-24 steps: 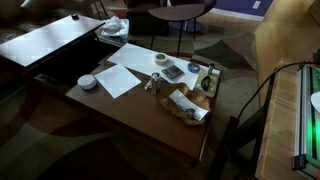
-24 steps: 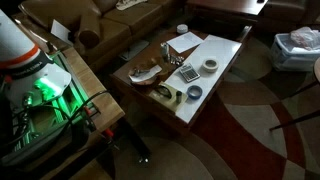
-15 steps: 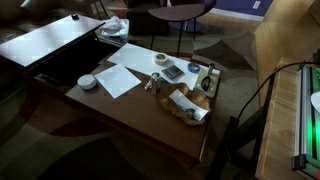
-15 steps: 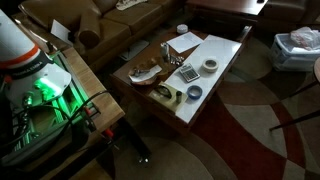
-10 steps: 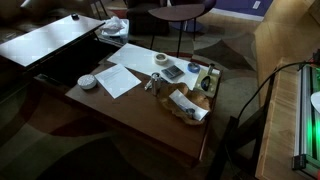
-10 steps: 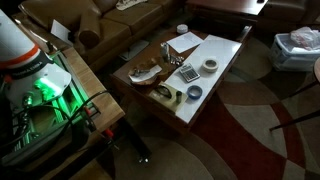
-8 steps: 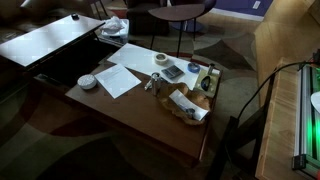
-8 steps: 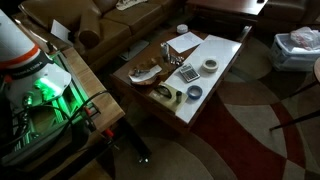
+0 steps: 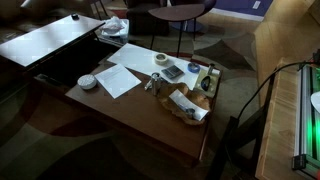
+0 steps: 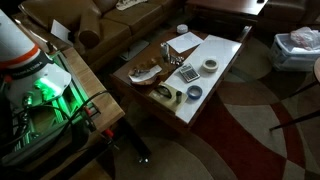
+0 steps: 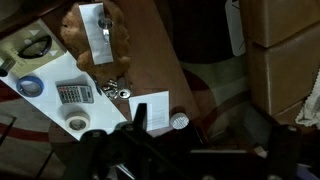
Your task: Put the can on the back left corner of the table
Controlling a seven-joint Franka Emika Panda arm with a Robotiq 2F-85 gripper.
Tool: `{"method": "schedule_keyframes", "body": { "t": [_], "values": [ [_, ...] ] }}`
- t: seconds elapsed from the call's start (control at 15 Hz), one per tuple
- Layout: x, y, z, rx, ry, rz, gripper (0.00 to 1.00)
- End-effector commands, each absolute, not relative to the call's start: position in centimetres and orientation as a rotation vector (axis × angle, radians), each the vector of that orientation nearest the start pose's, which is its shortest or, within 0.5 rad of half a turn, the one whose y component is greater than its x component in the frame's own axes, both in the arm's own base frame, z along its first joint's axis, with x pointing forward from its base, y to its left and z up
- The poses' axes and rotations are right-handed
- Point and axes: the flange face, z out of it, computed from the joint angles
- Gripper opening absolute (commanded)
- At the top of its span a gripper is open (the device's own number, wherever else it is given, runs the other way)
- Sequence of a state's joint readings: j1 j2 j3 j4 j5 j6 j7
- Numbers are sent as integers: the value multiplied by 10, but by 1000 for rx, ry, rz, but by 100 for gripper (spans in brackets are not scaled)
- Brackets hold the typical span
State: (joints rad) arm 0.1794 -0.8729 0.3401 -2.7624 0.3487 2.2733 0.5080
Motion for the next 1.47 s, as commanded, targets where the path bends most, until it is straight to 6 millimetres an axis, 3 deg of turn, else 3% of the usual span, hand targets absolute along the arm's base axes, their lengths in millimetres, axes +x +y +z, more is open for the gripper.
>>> {"method": "schedule_keyframes", "body": {
  "t": [0.0,0.13,0.47,1.13,1.2,1.4],
  "values": [
    [284,171,476,-2882,340,-455,100],
    [288,169,475,-2888,369,-468,100],
    [321,133,454,-2929,507,-441,100],
    [408,97,322,-3045,609,44,100],
    [381,95,342,-3051,621,-49,100],
    [403,95,323,-3034,630,46,100]
  ]
}}
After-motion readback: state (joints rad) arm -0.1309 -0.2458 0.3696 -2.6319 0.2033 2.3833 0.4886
